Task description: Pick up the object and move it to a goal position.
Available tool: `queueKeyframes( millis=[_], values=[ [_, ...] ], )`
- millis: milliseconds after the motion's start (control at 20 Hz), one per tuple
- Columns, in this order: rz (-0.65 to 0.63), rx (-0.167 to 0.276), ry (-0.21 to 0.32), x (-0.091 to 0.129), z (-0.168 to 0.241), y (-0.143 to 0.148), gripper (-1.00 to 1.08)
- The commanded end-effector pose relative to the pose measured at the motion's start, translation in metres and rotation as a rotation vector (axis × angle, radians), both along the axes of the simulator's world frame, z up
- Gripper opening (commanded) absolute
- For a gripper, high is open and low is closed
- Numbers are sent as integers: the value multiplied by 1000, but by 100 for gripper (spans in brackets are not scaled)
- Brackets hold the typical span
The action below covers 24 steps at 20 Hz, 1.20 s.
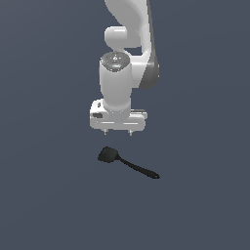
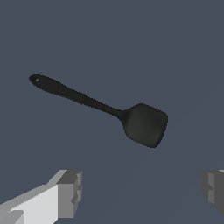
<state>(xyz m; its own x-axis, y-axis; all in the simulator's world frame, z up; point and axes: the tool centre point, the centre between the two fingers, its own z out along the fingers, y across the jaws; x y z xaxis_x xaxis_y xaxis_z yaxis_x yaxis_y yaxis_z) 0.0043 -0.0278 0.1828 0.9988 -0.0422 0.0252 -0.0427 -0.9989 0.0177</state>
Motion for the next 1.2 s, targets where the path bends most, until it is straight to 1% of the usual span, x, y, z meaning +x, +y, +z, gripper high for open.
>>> queueKeyframes(
  millis=[0, 150, 350, 450, 800, 1150],
  values=[
    [0, 0, 0, 0, 0, 0, 100],
    [8, -2, -8, 3, 3, 5, 100],
    [33, -6, -36, 13, 12, 23, 100],
    [36, -7, -42, 15, 14, 27, 100],
    [60, -9, -38, 15, 11, 26, 100],
    [154, -15, -29, 20, 2, 27, 100]
  ],
)
